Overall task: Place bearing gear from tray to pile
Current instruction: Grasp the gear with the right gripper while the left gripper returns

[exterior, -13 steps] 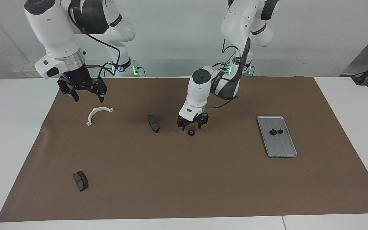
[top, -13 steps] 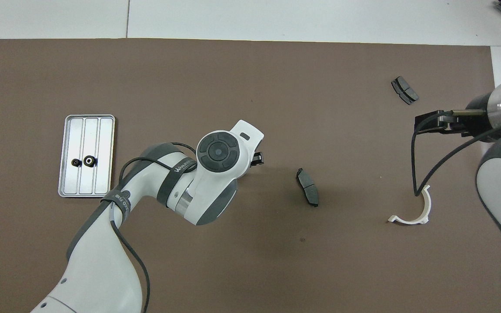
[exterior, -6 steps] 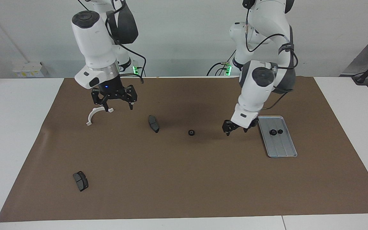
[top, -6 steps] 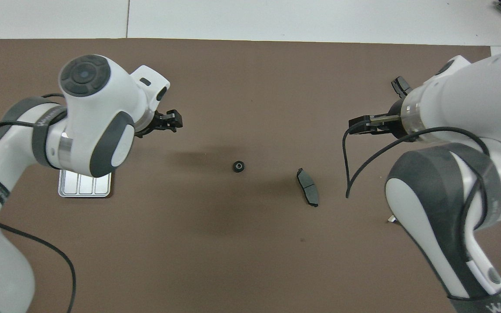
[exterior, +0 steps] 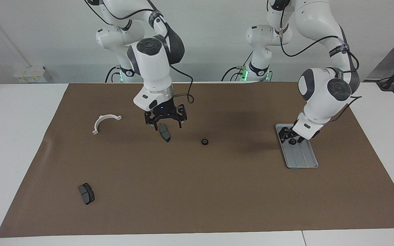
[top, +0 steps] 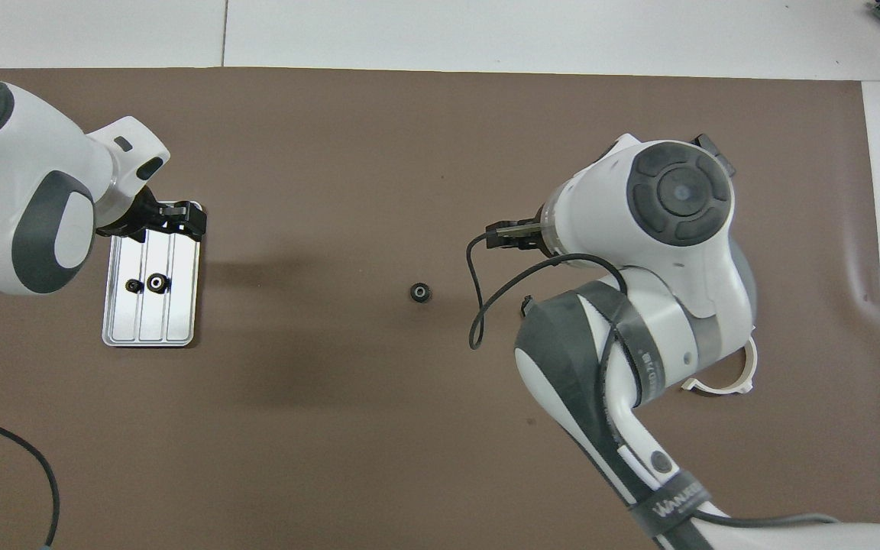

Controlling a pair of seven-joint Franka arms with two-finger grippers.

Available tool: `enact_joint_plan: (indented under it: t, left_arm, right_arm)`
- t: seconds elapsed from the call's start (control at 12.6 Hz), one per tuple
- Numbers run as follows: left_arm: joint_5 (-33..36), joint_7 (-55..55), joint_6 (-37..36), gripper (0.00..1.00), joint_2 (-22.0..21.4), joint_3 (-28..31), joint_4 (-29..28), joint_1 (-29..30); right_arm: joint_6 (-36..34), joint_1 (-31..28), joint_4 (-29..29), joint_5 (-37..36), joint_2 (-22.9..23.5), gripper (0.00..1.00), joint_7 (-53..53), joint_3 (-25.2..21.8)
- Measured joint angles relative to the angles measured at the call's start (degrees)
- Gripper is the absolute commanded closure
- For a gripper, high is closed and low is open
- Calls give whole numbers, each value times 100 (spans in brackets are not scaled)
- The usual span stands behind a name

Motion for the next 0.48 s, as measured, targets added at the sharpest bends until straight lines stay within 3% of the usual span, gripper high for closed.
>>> enact_joint_plan:
  t: [0.48]
  left_arm:
    - [0,368,1115,24,2,-8,-1154,228]
  right_arm:
    - [440,602,53,-115,581,0,588,-4]
